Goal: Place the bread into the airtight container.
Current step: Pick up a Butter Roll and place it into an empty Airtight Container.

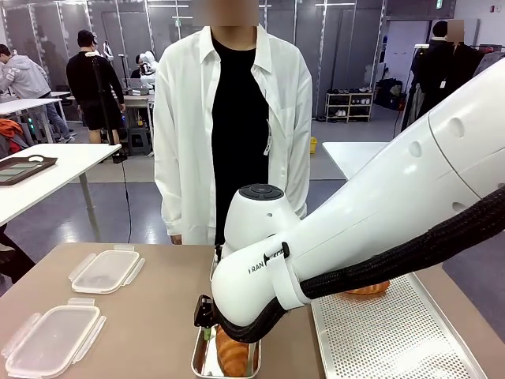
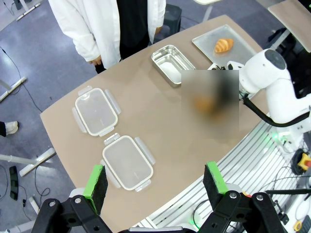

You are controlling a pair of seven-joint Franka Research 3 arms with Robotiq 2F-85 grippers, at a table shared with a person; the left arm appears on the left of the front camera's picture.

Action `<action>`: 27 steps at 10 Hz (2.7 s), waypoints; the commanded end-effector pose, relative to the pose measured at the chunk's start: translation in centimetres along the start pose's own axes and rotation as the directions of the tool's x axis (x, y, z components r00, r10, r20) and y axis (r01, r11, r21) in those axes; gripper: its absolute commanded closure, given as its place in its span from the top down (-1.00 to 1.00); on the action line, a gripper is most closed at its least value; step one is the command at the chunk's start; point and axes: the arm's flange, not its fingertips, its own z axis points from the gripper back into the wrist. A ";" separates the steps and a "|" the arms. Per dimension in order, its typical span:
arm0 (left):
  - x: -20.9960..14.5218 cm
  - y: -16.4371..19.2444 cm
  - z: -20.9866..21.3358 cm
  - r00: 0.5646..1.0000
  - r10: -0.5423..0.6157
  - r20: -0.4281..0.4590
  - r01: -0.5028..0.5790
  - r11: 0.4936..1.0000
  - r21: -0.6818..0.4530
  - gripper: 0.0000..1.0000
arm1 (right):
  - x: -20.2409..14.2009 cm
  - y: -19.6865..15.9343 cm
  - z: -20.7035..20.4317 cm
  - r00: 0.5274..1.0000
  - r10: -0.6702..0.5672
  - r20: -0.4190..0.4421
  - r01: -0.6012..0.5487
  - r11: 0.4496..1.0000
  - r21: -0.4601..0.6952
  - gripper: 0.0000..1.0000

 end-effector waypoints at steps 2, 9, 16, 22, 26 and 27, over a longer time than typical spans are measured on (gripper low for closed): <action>0.1 0.0 0.1 1.000 -0.016 -0.001 0.016 1.000 -0.005 1.00 | 0.0 0.0 -0.1 1.000 -0.001 0.001 0.001 1.000 0.002 1.00; 0.1 0.0 0.1 1.000 -0.016 -0.001 0.016 1.000 -0.005 1.00 | -0.4 -3.1 15.0 0.981 0.181 0.065 -0.182 0.983 0.008 1.00; 0.1 0.0 0.1 1.000 -0.016 -0.001 0.016 1.000 -0.005 1.00 | 3.6 -24.0 25.2 0.872 0.447 0.197 -0.447 0.893 -0.050 1.00; 0.1 0.0 0.1 1.000 -0.016 -0.001 0.016 1.000 -0.005 1.00 | 10.6 -32.0 16.6 0.939 0.299 0.173 -0.310 0.950 0.044 1.00; 0.1 0.0 0.1 1.000 -0.016 -0.001 0.016 1.000 -0.005 1.00 | -1.7 -51.0 26.1 0.915 -0.066 0.398 -0.100 0.919 0.382 1.00; 0.1 0.0 0.1 1.000 -0.016 -0.001 0.016 1.000 -0.005 1.00 | -5.1 -55.1 26.3 0.898 -0.161 0.410 -0.042 0.895 0.444 1.00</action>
